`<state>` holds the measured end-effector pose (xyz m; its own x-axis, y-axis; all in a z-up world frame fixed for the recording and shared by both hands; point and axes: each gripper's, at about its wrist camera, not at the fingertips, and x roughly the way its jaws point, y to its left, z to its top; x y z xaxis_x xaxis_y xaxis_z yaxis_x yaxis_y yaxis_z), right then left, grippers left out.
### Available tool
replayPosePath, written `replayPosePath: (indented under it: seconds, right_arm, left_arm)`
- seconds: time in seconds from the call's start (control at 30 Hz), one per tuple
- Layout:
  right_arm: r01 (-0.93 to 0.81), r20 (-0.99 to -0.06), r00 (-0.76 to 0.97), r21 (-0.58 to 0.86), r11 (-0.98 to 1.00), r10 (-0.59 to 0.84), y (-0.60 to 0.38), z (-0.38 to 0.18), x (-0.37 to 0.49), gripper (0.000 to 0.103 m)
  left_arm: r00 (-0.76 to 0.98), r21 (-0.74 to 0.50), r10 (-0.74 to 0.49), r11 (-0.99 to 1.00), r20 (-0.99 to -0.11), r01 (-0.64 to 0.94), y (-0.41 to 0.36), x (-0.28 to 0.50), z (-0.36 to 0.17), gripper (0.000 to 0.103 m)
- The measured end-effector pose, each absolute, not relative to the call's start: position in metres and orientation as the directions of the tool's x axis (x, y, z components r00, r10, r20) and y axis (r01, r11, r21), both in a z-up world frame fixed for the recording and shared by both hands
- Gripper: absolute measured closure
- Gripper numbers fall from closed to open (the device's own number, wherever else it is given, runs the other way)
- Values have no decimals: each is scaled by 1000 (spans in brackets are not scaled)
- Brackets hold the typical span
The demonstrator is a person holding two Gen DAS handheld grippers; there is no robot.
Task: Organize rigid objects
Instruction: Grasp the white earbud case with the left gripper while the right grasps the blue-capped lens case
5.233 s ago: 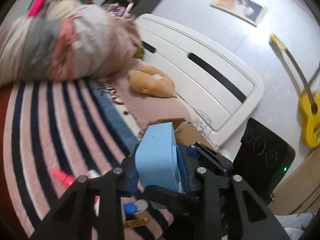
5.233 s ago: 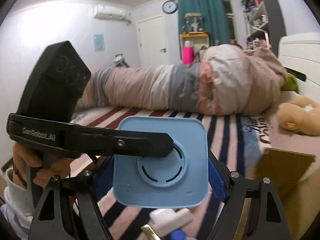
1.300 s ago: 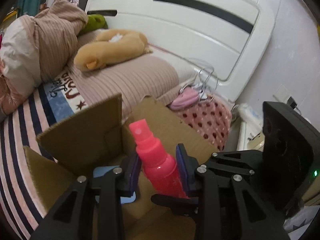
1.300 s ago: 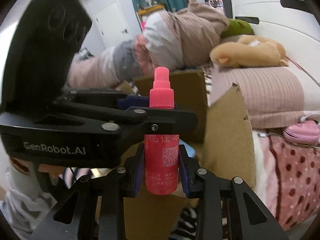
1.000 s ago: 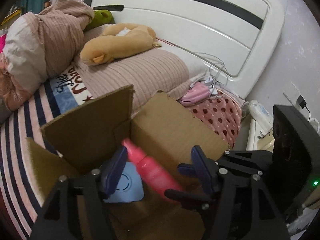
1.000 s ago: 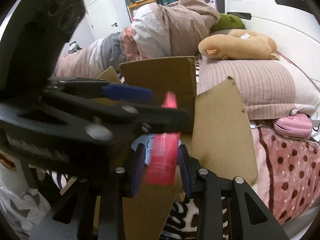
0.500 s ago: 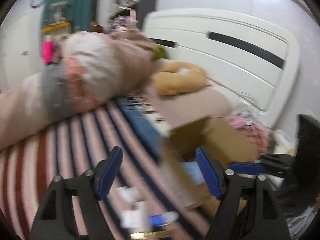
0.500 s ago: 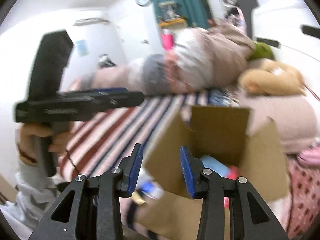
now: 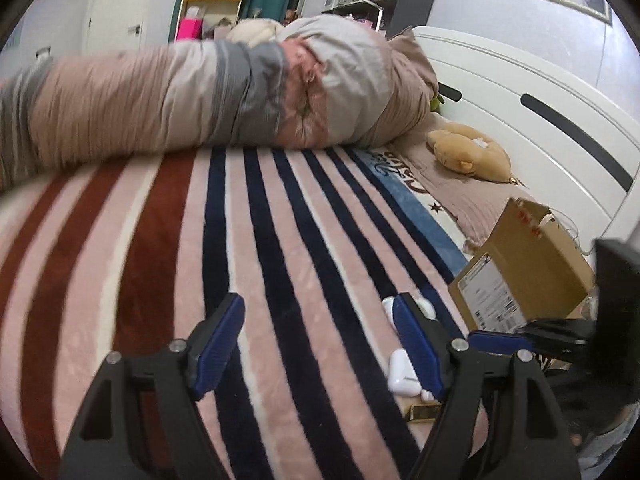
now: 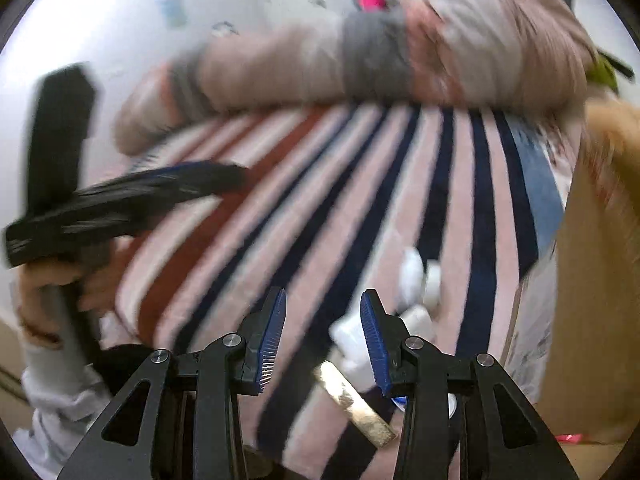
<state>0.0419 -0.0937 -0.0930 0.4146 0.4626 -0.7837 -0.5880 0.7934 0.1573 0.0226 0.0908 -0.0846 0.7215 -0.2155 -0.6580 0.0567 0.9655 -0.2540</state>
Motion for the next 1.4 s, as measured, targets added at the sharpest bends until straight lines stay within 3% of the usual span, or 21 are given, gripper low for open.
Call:
replayPosePath:
  seconds: [0.17, 0.23, 0.37, 0.5, 0.57, 0.7, 0.83, 0.9, 1.03, 1.17, 1.2, 1.33, 1.4]
  right_arm:
    - [-479, -824, 396, 191, 857, 405, -119, -131, 58, 67]
    - [-461, -827, 412, 173, 871, 382, -128, -138, 55, 52]
    - [-383, -829, 367, 279, 880, 422, -152, -151, 61, 52]
    - [-341, -842, 398, 234, 910, 365, -169, -157, 64, 52]
    - [-335, -840, 400, 239, 912, 367, -175, -157, 61, 51]
    - [-386, -829, 376, 265, 884, 413, -166, -154, 58, 41]
    - [-423, -860, 351, 208, 882, 371, -159, -156, 50, 41]
    - [-437, -865, 331, 215, 873, 379, -160, -159, 45, 43]
    - [-455, -878, 344, 154, 877, 333, -157, -163, 41, 60]
    - [-485, -872, 381, 94, 869, 307, -150, -166, 40, 63]
    - [-487, -873, 400, 57, 872, 280, -150, -164, 38, 78]
    - [-444, -855, 448, 38, 895, 259, -160, -157, 30, 77]
    - [-440, -851, 460, 30, 898, 254, -163, -156, 25, 77]
  left_arm:
    - [686, -245, -199, 969, -700, 31, 95, 20, -109, 29]
    - [682, -272, -238, 961, -692, 59, 92, 18, -110, 29]
    - [680, -279, -253, 957, -689, 74, 85, 18, -110, 29]
    - [672, -262, -246, 962, -698, 79, 79, 19, -112, 29]
    - [669, -261, -245, 962, -702, 78, 78, 21, -112, 29]
    - [661, -263, -243, 962, -710, 72, 78, 22, -115, 29]
    - [636, -269, -258, 960, -728, 81, 77, 24, -122, 29]
    - [621, -252, -254, 963, -742, 93, 71, 25, -124, 29]
    - [589, -274, -314, 948, -745, 159, 55, 25, -128, 29]
    - [522, -278, -366, 930, -771, 242, 30, 30, -138, 29]
    - [508, -272, -366, 929, -780, 252, 25, 30, -141, 29]
    - [448, -212, -319, 938, -835, 274, 2, 37, -159, 30]
    - [432, -168, -282, 944, -857, 283, -8, 42, -167, 38]
